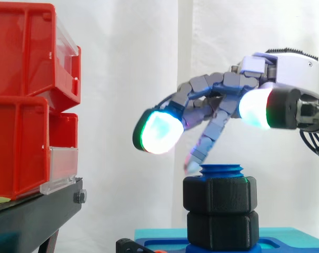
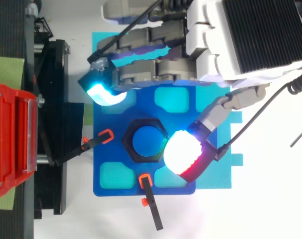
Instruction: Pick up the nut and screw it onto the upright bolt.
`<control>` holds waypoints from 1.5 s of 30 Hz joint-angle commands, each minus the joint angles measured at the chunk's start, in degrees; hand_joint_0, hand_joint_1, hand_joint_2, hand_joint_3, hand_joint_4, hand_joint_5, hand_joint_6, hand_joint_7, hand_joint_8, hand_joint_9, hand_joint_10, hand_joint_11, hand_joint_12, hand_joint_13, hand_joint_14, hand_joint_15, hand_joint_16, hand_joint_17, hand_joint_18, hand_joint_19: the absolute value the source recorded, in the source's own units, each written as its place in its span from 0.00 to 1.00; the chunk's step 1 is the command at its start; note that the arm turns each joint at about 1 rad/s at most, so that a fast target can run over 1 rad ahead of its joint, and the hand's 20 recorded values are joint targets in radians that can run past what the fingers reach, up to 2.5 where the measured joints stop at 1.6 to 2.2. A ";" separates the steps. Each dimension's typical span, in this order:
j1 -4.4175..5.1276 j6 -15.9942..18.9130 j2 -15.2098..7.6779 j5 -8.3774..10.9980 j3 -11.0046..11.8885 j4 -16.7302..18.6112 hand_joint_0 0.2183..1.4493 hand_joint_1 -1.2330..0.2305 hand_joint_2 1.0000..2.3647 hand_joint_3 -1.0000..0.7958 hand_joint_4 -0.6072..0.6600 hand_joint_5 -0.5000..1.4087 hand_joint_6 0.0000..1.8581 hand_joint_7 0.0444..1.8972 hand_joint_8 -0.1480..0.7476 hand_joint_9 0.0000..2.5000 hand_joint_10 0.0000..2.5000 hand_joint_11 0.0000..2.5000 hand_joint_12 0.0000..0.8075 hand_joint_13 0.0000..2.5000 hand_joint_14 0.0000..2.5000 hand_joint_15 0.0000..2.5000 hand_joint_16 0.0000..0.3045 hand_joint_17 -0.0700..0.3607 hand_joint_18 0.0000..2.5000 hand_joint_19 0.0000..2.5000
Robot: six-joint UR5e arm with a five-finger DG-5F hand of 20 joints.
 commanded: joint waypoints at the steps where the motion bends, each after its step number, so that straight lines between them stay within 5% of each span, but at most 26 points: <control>1: 0.24 -1.46 0.00 -0.15 0.89 -0.90 0.15 0.68 0.00 0.28 0.63 0.19 0.27 0.30 0.45 0.35 0.00 0.00 0.43 0.14 0.00 0.00 0.15 0.40 0.00 0.00; 9: 1.20 -2.34 0.00 0.29 0.89 -1.61 0.15 0.72 0.00 0.28 0.60 0.18 0.27 0.28 0.44 0.23 0.00 0.00 0.44 0.04 0.00 0.00 0.16 0.42 0.00 0.00; 22: 3.05 -1.64 0.00 1.60 0.80 -5.03 0.15 0.74 0.00 0.28 0.64 0.19 0.27 0.31 0.44 0.24 0.00 0.00 0.45 0.04 0.00 0.00 0.17 0.43 0.00 0.00; 45: 2.87 -1.02 -0.09 2.31 -0.87 -6.26 0.16 0.75 0.00 0.28 0.65 0.20 0.27 0.34 0.45 0.27 0.00 0.00 0.44 0.05 0.00 0.00 0.16 0.41 0.00 0.00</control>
